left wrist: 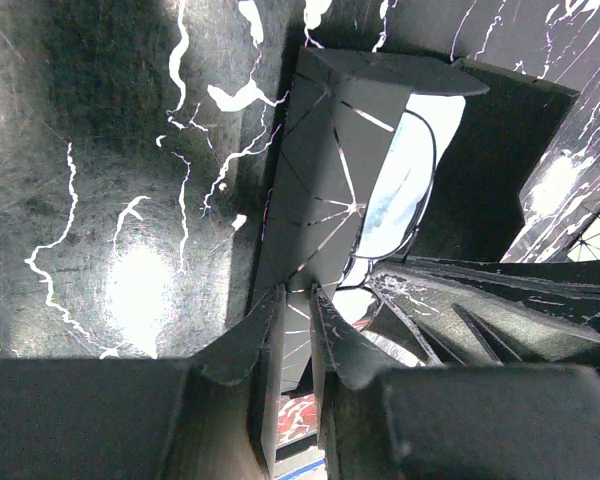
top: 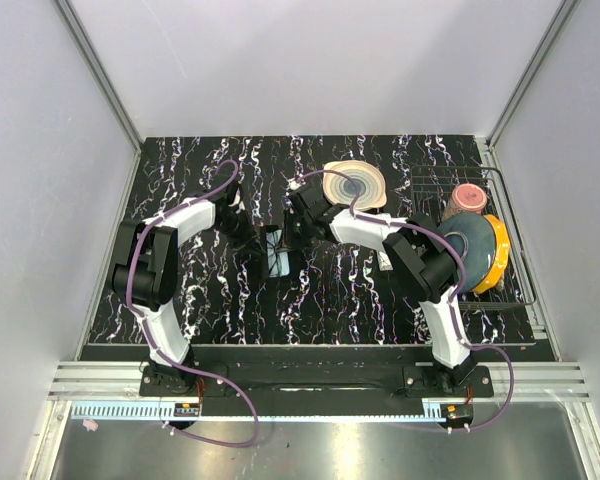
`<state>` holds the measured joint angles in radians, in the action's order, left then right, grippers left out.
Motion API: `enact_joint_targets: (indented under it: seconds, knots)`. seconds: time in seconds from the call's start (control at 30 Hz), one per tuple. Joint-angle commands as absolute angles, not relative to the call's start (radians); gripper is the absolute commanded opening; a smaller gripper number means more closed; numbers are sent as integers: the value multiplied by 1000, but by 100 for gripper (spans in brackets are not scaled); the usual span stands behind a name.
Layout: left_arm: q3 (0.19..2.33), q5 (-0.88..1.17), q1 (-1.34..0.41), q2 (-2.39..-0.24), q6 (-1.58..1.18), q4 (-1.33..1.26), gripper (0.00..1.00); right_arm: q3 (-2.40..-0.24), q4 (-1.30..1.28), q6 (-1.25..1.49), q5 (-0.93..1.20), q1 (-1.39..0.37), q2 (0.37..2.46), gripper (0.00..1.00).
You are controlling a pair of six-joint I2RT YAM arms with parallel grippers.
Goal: Organize the sunglasses
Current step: Adjust the sunglasses in the sunglasses case, then close the case with sunglasses at the center of the board.
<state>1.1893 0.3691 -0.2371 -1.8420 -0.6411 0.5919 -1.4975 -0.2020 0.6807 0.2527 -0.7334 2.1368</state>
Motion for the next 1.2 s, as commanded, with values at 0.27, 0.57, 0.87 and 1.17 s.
enact_joint_targets:
  seconds: [0.27, 0.57, 0.87, 1.17]
  knots:
    - [1172, 350, -250, -1891, -649, 543, 18, -1505, -216, 693, 155, -750, 2051, 48]
    - [1183, 341, -250, -1902, -635, 543, 18, -1505, -287, 650, 65, -750, 1921, 57]
    - [1174, 325, -250, -1905, -634, 534, 17, -1399, -399, 712, -63, -677, 1859, 25]
    - [1173, 324, -250, -1921, -634, 532, 17, -1482, -437, 664, 46, -657, 2043, 25]
